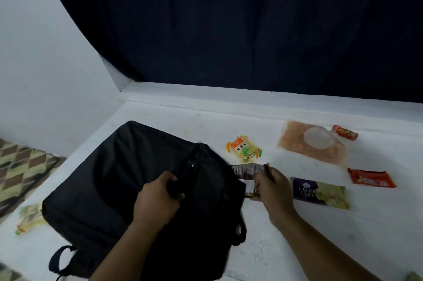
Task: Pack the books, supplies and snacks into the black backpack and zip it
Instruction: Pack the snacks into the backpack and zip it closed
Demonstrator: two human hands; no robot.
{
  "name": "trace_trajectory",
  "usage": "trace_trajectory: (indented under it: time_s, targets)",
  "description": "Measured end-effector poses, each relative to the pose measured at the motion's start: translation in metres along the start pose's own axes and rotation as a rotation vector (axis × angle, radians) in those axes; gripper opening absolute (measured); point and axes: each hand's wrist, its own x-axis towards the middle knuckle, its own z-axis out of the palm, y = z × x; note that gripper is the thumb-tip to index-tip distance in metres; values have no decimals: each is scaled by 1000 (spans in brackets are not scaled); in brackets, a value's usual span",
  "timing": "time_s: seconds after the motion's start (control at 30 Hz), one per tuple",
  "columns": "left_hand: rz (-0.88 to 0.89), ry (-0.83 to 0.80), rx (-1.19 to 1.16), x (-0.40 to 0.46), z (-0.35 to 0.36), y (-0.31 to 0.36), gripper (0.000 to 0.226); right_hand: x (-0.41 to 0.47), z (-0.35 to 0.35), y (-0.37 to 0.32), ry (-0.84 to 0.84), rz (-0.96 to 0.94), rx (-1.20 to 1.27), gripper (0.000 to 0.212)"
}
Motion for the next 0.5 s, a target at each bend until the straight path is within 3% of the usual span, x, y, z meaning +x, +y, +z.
trace_trajectory:
  time_s: [0.1, 0.27, 0.4, 0.5]
  targets:
    - [26, 74, -105, -1, 1, -7, 20, -4, 0, -6, 43, -54, 149, 13]
    - [167, 238, -94, 5, -6, -5, 11, -21, 2, -34, 219, -317, 48, 5]
    - [177, 182, -207, 21, -31, -1, 9, -38, 11, -53, 211, -385, 101, 13]
    - [254, 184, -259, 34, -54, 1, 12, -57, 26, -60, 142, -323, 238, 14]
